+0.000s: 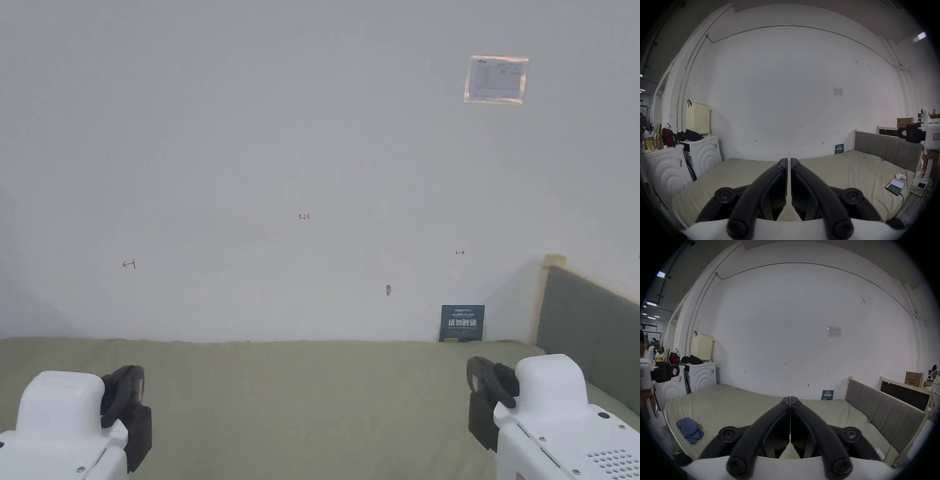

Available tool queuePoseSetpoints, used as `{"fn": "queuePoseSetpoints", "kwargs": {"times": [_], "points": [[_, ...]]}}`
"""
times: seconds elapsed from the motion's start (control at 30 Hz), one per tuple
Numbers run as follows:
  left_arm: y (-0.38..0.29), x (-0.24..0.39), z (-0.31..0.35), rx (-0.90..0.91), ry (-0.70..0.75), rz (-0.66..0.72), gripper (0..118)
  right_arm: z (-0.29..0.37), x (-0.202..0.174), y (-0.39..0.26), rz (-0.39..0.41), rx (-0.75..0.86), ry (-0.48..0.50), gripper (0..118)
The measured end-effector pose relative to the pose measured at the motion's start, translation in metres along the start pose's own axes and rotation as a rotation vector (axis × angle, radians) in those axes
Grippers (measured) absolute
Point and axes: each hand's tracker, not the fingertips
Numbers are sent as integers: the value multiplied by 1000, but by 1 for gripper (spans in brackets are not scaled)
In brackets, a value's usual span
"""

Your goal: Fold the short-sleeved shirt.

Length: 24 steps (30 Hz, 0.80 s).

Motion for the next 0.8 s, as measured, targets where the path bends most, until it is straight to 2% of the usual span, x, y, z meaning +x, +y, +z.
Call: {"fn": "queuePoseSetpoints", "kwargs": {"times": [0.1,0.13,0.17,0.23,0.3,0.33,0.4,0.43,0.8], "points": [[0,2,-1,-3,0,-13,43,-2,-1,0,4,-8,9,26],[0,2,-1,-5,0,-12,62,-3,-2,-1,12,-16,15,43],[-1,2,-2,-5,2,-9,74,-4,-2,-1,18,-20,15,57],[-1,1,-2,0,3,-1,89,-4,-4,-3,28,-24,14,83],[-2,2,-3,-2,-7,-4,106,-4,-4,-4,31,-24,13,97],[-1,3,-3,-5,-9,-7,118,-4,-5,-4,31,-22,11,108],[-2,5,-4,-4,-9,-16,118,-4,-5,-4,31,-16,5,118],[0,6,-5,56,-29,-35,118,-4,-4,-4,29,-12,4,118],[-2,8,-5,23,-10,-16,118,-5,-1,-4,27,-8,-1,118]]}}
